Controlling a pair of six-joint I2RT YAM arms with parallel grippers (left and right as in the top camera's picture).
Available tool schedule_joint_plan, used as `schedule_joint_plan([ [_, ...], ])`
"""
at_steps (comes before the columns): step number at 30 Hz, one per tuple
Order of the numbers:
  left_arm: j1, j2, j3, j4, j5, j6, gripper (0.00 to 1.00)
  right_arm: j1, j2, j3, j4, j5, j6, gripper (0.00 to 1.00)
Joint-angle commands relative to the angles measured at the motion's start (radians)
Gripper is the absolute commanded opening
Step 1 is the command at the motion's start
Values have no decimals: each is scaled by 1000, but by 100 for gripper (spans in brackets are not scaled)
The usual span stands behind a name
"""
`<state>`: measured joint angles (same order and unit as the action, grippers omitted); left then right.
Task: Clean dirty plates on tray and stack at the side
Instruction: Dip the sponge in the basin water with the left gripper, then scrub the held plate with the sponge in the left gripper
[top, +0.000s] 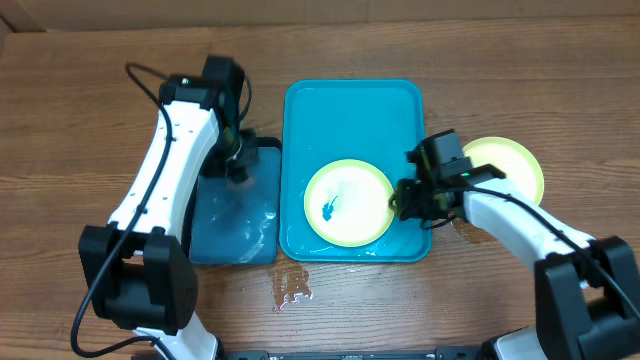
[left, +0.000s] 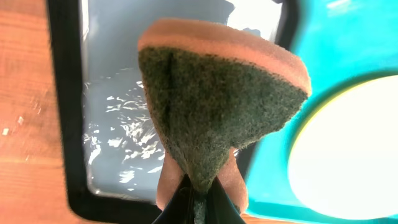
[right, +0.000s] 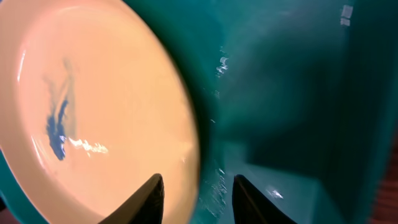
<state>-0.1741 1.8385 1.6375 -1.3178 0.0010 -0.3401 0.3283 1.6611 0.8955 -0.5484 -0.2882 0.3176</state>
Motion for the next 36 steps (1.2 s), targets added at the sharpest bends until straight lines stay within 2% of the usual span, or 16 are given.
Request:
schedule_joint_plan([
  [1, -69, -16, 72, -4, 49, -8, 4, 45, 42, -4, 37, 32, 55, 34],
  [5, -141, -11, 66, 26, 51, -73, 4, 51, 61, -4, 37, 89, 91, 15],
  [9, -221, -7, 17, 105, 52, -161, 4, 42, 61, -4, 31, 105, 106, 4],
  [18, -375, 3, -205, 370, 166, -331, 4, 43, 61, -4, 14, 137, 146, 4],
  [22, -414, 46, -265, 470, 243, -341, 4, 43, 61, -4, 12, 138, 151, 4],
  [26, -428, 124, -267, 494, 261, -341, 4, 43, 62, -4, 12, 138, 151, 4],
  [31, -408, 217, -261, 486, 198, -321, 4, 43, 61, -4, 8, 138, 151, 4],
  [36, -365, 228, -208, 359, -13, -322, 4, 43, 61, -4, 1, 138, 151, 4],
])
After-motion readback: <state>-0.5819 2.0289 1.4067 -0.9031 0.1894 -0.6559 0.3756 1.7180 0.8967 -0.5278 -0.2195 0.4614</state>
